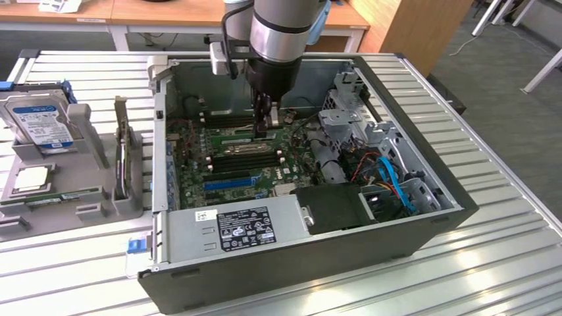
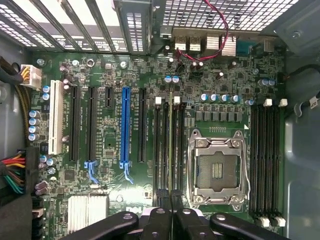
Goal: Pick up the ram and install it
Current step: 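Insert the ram into the slot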
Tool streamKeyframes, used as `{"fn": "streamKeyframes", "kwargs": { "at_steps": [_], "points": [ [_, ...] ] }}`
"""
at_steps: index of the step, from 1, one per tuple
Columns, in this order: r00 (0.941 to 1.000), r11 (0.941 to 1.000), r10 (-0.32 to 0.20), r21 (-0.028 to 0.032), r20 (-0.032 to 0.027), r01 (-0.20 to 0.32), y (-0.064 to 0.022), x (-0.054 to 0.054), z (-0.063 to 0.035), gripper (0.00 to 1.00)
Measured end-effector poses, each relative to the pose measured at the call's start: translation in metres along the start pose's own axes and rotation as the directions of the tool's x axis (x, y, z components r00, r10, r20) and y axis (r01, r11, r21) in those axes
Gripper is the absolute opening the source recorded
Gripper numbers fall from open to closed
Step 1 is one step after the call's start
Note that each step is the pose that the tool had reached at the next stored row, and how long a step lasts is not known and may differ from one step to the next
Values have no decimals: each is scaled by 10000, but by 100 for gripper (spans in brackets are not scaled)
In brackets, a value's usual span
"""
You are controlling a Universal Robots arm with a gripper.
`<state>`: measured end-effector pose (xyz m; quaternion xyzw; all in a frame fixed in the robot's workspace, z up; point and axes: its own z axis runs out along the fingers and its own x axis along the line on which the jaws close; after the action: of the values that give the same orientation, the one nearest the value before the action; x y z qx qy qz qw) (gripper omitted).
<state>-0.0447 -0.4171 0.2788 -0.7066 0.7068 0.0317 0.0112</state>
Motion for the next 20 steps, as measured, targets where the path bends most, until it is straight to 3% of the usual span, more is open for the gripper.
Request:
{"fn": "streamKeyframes", "kwargs": {
  "at_steps": [20],
  "points": [
    [9998,9998,-194,-11,17,194,-29,14,15,11]
  ]
}}
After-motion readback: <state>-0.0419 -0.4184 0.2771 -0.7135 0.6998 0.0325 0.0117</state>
